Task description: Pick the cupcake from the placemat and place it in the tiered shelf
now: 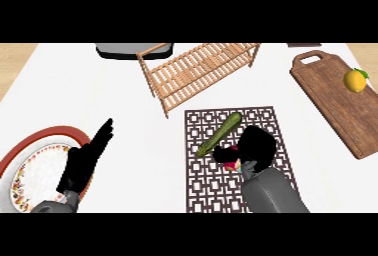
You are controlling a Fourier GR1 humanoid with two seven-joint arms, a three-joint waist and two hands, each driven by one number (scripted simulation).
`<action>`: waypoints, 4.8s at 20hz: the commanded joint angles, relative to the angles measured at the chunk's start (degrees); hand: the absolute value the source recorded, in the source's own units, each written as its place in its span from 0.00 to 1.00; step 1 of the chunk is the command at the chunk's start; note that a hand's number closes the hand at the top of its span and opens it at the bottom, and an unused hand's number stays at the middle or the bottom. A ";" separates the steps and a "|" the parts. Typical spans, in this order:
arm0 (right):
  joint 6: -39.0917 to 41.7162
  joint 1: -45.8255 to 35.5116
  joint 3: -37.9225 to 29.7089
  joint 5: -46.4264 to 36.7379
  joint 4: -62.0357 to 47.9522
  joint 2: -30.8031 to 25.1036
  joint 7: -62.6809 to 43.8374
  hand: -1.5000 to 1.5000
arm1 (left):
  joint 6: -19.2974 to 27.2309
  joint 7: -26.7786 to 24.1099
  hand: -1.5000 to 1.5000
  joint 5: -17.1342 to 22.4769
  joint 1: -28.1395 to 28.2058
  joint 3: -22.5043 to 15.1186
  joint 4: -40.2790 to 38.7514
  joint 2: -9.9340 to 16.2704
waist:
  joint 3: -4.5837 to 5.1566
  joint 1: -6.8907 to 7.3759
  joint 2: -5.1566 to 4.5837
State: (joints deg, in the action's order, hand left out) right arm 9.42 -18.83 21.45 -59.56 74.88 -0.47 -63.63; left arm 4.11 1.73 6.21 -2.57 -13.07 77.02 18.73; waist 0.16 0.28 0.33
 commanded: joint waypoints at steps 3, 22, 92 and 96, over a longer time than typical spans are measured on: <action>-0.86 -2.26 3.11 -3.48 1.63 0.45 -11.67 1.00 | -2.03 -3.79 0.50 -0.75 0.17 1.57 -4.23 -0.22 | -0.13 -0.04 -0.36; 8.65 -14.98 -22.99 24.63 14.06 -26.90 52.48 1.00 | -1.57 -0.64 0.50 -1.90 0.85 1.74 -0.23 -0.84 | -0.20 0.06 -0.38; -12.72 -54.09 -61.20 44.40 -61.52 -35.86 69.59 0.00 | -4.15 1.53 0.50 -6.32 -1.81 2.76 0.92 -4.85 | -0.33 2.64 -1.92; -6.44 -52.65 -60.82 44.30 -61.69 -40.96 71.60 0.00 | -5.50 -2.29 0.50 -6.02 0.83 3.69 -0.07 -3.68 | -0.30 3.14 -1.89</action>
State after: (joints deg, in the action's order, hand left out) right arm -1.58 -73.83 -39.30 -15.42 13.52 -37.19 5.80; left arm -1.21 1.81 0.95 -3.94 -9.16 77.36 14.80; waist -0.15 3.25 -1.66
